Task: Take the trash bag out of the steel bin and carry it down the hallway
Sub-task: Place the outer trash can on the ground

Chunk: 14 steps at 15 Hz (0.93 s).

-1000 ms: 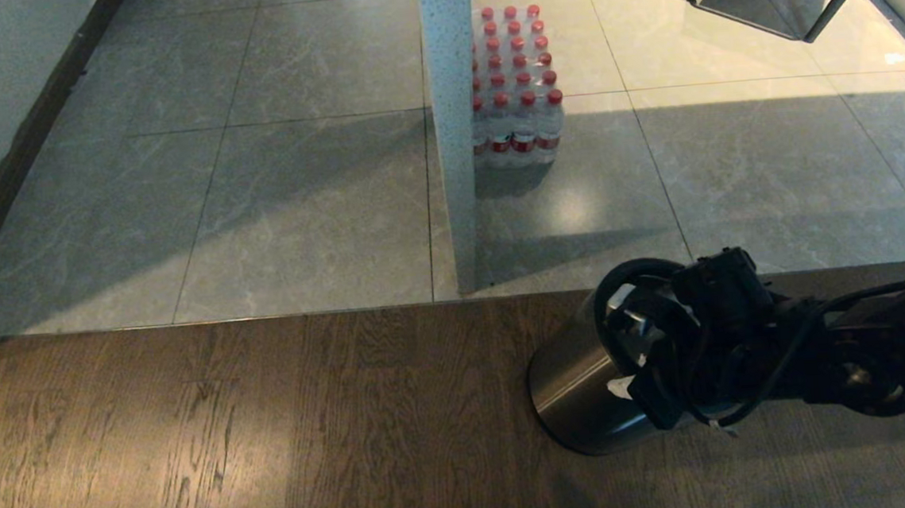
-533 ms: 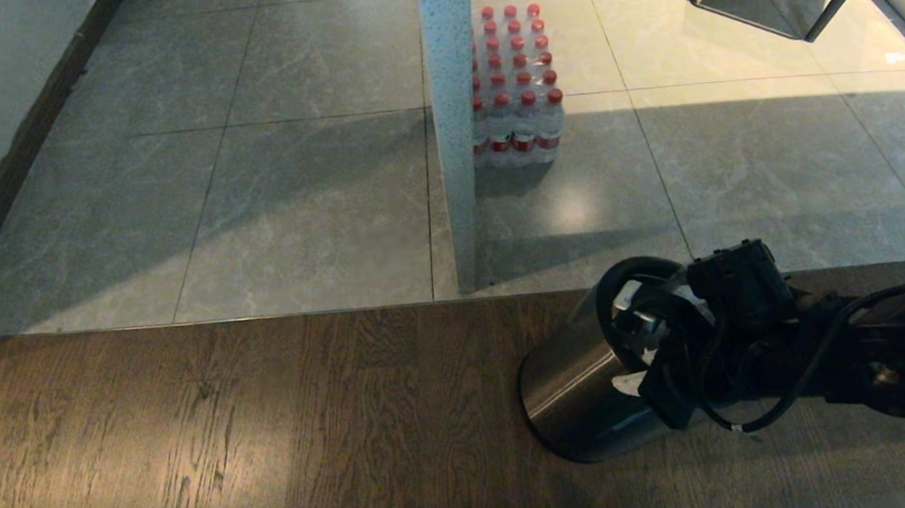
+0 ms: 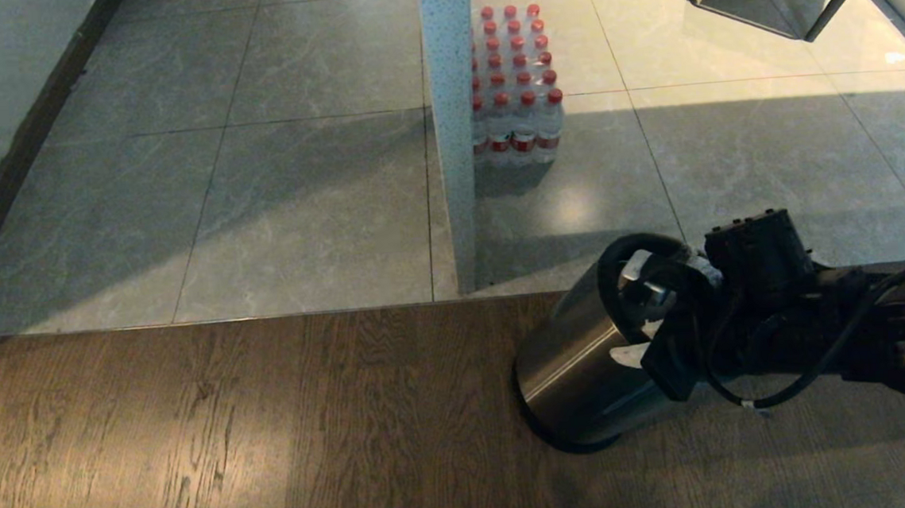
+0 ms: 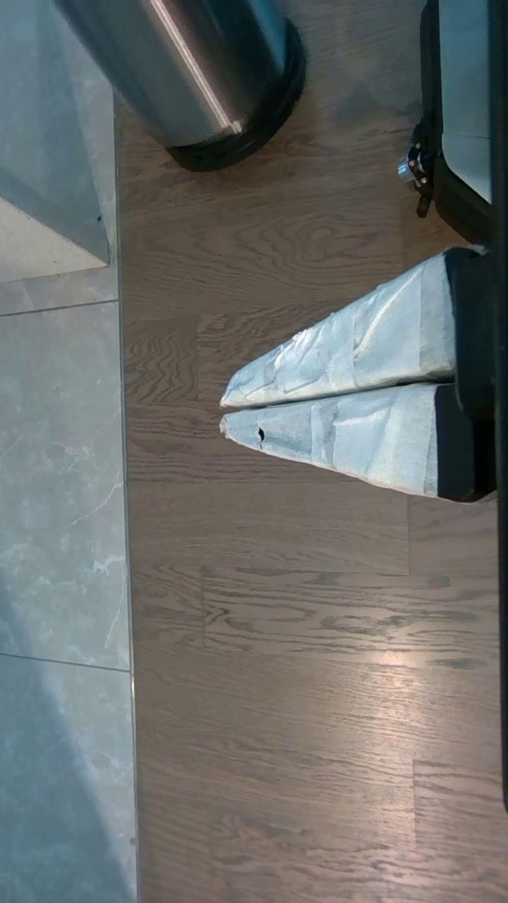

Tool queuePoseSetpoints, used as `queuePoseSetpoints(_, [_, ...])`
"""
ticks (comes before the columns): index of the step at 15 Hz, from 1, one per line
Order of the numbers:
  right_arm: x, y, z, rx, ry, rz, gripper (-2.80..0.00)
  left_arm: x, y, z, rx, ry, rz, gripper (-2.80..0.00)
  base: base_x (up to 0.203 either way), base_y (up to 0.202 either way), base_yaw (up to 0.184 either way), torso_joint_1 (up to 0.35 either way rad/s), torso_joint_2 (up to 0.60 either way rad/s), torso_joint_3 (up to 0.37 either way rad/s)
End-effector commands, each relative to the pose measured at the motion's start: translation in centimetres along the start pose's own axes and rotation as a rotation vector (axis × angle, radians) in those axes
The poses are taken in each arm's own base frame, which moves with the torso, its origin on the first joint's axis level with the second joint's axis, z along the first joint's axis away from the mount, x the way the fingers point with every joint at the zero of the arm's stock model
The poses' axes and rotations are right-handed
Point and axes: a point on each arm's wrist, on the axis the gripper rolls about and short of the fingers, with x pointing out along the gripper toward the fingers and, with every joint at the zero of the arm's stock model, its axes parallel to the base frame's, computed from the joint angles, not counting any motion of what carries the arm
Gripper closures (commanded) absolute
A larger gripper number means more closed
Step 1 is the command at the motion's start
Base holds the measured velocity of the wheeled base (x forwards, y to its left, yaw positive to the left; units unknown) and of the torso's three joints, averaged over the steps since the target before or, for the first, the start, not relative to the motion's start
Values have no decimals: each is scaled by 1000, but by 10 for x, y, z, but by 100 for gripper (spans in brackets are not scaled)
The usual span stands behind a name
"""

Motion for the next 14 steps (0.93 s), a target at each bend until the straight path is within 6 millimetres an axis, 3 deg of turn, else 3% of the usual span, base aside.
queuePoseSetpoints(1, [-7, 1, 0, -5, -13, -8, 0, 0, 0, 0, -1, 0, 0, 0, 0, 0, 0, 0, 0, 0])
queuePoseSetpoints(5, [-26, -1, 8, -11, -64, -31, 0, 0, 0, 0, -1, 0, 0, 0, 0, 0, 0, 0, 0, 0])
queuePoseSetpoints(14, [-99, 12, 12, -43, -104, -13, 0, 0, 0, 0, -1, 0, 0, 0, 0, 0, 0, 0, 0, 0])
